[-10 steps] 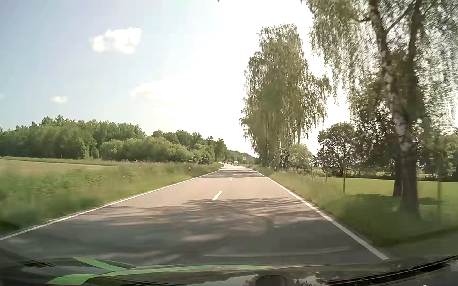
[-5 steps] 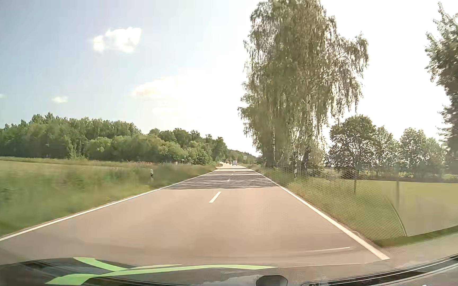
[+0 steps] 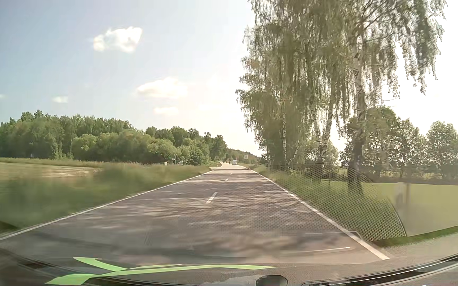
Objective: Follow the waypoints while adhering to traffic rules and regulations
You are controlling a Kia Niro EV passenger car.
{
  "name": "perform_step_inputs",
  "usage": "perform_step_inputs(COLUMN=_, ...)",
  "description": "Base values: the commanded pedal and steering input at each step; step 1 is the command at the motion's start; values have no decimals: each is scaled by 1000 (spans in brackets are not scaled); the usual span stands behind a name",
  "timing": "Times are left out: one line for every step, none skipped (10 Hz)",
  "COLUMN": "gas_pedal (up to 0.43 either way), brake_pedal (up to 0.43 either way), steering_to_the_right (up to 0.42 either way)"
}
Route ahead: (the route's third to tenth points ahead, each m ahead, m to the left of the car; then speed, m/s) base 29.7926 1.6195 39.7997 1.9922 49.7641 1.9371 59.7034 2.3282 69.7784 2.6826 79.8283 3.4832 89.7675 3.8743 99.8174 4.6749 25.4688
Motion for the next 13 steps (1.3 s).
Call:
perform_step_inputs(gas_pedal=138, brake_pedal=0, steering_to_the_right=-3)
perform_step_inputs(gas_pedal=138, brake_pedal=0, steering_to_the_right=-3)
perform_step_inputs(gas_pedal=138, brake_pedal=0, steering_to_the_right=-3)
perform_step_inputs(gas_pedal=138, brake_pedal=0, steering_to_the_right=-4)
perform_step_inputs(gas_pedal=138, brake_pedal=0, steering_to_the_right=-4)
perform_step_inputs(gas_pedal=138, brake_pedal=0, steering_to_the_right=-5)
perform_step_inputs(gas_pedal=138, brake_pedal=0, steering_to_the_right=-5)
perform_step_inputs(gas_pedal=138, brake_pedal=0, steering_to_the_right=-5)
perform_step_inputs(gas_pedal=138, brake_pedal=0, steering_to_the_right=-6)
perform_step_inputs(gas_pedal=138, brake_pedal=0, steering_to_the_right=-7)
perform_step_inputs(gas_pedal=138, brake_pedal=0, steering_to_the_right=-8)
perform_step_inputs(gas_pedal=138, brake_pedal=0, steering_to_the_right=-8)
perform_step_inputs(gas_pedal=138, brake_pedal=0, steering_to_the_right=-8)
